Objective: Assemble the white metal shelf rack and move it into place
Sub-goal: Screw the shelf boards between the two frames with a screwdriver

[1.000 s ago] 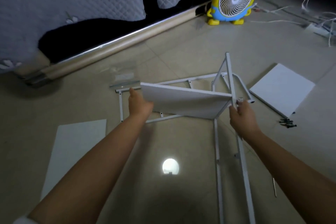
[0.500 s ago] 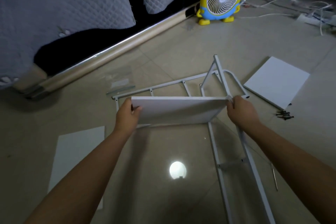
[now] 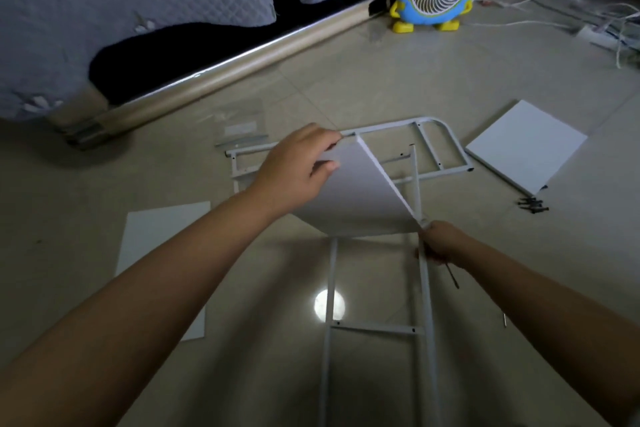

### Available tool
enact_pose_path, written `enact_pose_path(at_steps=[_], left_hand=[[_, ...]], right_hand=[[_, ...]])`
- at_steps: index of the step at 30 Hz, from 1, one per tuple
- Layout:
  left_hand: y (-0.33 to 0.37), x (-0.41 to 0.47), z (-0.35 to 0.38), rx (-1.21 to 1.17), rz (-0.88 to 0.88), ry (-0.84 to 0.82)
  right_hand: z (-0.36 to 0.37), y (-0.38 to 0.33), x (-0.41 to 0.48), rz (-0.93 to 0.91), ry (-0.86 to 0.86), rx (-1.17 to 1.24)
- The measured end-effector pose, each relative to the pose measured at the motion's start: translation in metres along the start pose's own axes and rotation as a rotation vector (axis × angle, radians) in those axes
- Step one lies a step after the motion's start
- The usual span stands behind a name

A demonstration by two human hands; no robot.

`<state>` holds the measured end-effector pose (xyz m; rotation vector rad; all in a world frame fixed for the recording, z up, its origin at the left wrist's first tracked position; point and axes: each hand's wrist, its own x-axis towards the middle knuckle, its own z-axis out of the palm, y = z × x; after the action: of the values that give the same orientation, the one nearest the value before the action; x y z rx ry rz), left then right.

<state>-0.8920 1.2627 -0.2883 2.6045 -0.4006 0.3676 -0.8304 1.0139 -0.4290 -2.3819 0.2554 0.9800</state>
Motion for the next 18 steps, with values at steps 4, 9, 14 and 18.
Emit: enact_pose_path(at_steps=[4, 9, 14, 18], left_hand=[[0.032, 0.016, 0.02, -0.028, 0.092, -0.088], [0.055, 0.033, 0.043, 0.207, 0.043, -0.33], [0.034, 0.022, 0.036, 0.415, -0.021, -0.486], [0.012, 0.006, 0.015, 0.128, -0.072, -0.42]], right_hand=[[-0.007, 0.015, -0.01, 0.08, -0.135, 0.087], [-0.049, 0.014, -0.026, -0.027, -0.136, 0.209], [-0.077, 0.005, -0.05, -0.313, -0.106, 0.193], [-0.105, -0.025, -0.08, -0.532, -0.18, 0.154]])
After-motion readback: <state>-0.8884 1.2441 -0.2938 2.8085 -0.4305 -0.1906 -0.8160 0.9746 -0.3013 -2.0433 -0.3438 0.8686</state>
